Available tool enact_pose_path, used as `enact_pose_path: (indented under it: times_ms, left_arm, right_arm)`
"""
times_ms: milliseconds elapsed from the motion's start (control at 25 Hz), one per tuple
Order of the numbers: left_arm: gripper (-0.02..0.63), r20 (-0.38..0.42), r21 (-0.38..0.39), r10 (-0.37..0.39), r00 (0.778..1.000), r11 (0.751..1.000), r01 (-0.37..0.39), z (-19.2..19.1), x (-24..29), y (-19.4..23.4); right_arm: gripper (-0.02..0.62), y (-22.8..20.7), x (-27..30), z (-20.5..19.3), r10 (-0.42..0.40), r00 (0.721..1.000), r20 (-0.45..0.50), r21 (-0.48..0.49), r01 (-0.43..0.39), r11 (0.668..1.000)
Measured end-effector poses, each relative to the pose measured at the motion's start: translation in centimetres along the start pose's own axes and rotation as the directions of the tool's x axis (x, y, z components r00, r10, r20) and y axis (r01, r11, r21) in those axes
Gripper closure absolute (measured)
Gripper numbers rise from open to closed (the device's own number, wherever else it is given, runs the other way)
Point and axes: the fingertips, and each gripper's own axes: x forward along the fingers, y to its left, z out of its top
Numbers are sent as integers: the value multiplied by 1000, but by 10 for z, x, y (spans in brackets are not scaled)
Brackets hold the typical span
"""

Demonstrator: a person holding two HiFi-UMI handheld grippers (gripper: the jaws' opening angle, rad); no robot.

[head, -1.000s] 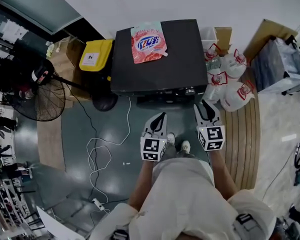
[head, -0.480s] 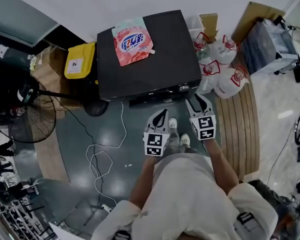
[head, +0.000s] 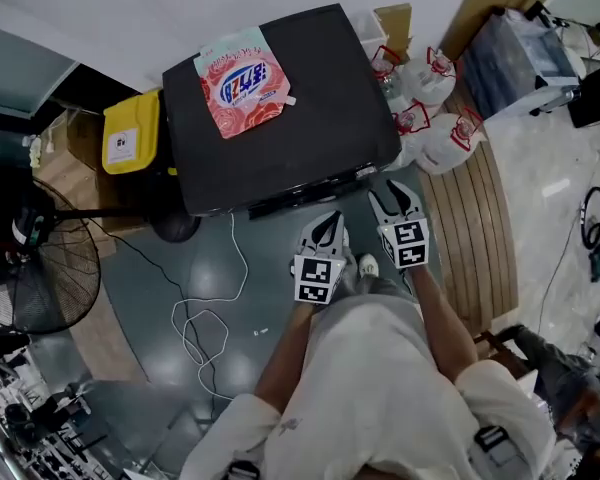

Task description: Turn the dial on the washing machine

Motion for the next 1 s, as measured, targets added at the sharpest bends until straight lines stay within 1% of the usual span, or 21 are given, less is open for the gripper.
enact_pose_path:
  times_ms: [200, 360, 520, 840, 1000]
  left_arm:
    - [594, -17, 13, -69, 997, 998, 69, -3, 14, 5]
    - [594, -25, 20, -101, 995, 995, 102, -3, 23, 11]
    - [594, -29, 27, -130, 991, 991, 131, -5, 29, 15]
    - [594, -37, 35, -153, 987, 987, 155, -3, 33, 17]
    - [594, -38, 39, -140, 989, 989, 142, -3, 31, 20]
  right_arm:
    - [390, 2, 20, -13, -26, 999, -36, 24, 27, 999]
    - [375, 0, 35, -22, -49, 997, -59, 49, 52, 997]
    - [356, 1, 46, -30, -71, 994, -80, 51, 75, 996]
    - [321, -4, 60, -42, -107, 986, -125, 71, 116, 991]
    - [319, -7, 67, -46, -109, 986, -127, 101, 122, 987]
